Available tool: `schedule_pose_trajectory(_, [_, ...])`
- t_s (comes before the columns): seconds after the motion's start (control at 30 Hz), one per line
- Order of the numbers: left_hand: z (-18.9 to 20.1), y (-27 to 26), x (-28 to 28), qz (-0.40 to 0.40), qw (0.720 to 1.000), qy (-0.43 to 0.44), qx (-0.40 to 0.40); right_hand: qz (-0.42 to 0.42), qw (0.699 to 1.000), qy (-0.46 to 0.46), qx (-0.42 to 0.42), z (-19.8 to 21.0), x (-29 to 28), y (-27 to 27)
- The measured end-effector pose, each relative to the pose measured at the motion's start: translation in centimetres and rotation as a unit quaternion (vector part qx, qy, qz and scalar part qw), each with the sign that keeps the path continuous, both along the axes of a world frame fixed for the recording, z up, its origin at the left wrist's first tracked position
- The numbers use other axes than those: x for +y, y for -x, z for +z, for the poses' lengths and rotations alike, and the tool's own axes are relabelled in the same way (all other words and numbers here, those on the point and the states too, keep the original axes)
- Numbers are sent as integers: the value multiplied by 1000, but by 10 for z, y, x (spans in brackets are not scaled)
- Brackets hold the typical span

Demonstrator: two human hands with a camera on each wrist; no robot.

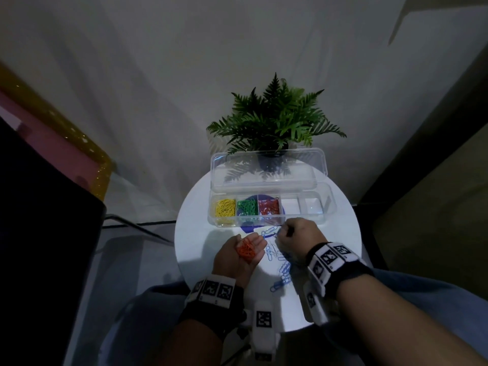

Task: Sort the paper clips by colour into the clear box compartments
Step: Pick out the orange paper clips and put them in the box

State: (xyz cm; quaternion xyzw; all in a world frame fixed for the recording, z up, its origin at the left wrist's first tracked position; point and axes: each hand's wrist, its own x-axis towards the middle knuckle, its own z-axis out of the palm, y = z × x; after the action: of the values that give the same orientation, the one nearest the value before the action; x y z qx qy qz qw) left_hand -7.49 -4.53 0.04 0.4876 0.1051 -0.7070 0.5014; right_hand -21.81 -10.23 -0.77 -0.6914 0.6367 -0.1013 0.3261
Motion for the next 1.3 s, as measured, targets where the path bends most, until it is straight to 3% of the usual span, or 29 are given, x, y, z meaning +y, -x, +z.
schedule_pose_trajectory(0.17, [0, 0, 0, 0, 1000, -5, -6, -26, 996, -15, -84, 16, 7, 44])
schedule_pose_trajectory(0.4, [-1, 8, 2, -19, 1000, 2, -2, 25, 994, -103, -15, 9, 30, 72])
schedule_pose_trajectory(0.57, [-1, 10, 5, -5, 1000, 2, -10, -20, 999, 26, -37, 9, 25, 70])
schedule_pose_trajectory(0.63, [-2, 8, 5, 2, 1000, 1, -12, -15, 999, 17, -22, 11, 22, 72])
schedule_pose_trajectory(0.8, [-3, 6, 4, 9, 1000, -1, -15, 89, 985, -81, 124, 10, 29, 66])
schedule_pose_trajectory(0.97, [-5, 5, 3, 5, 1000, -2, -10, 43, 991, -56, 116, 8, 29, 65])
schedule_pose_trajectory(1.1, [0, 4, 5, -4, 1000, 2, -15, 57, 993, 2, 105, 7, 25, 71])
schedule_pose_trajectory(1.3, [-4, 3, 6, -2, 1000, 7, -16, 101, 977, -93, 164, 7, 36, 63])
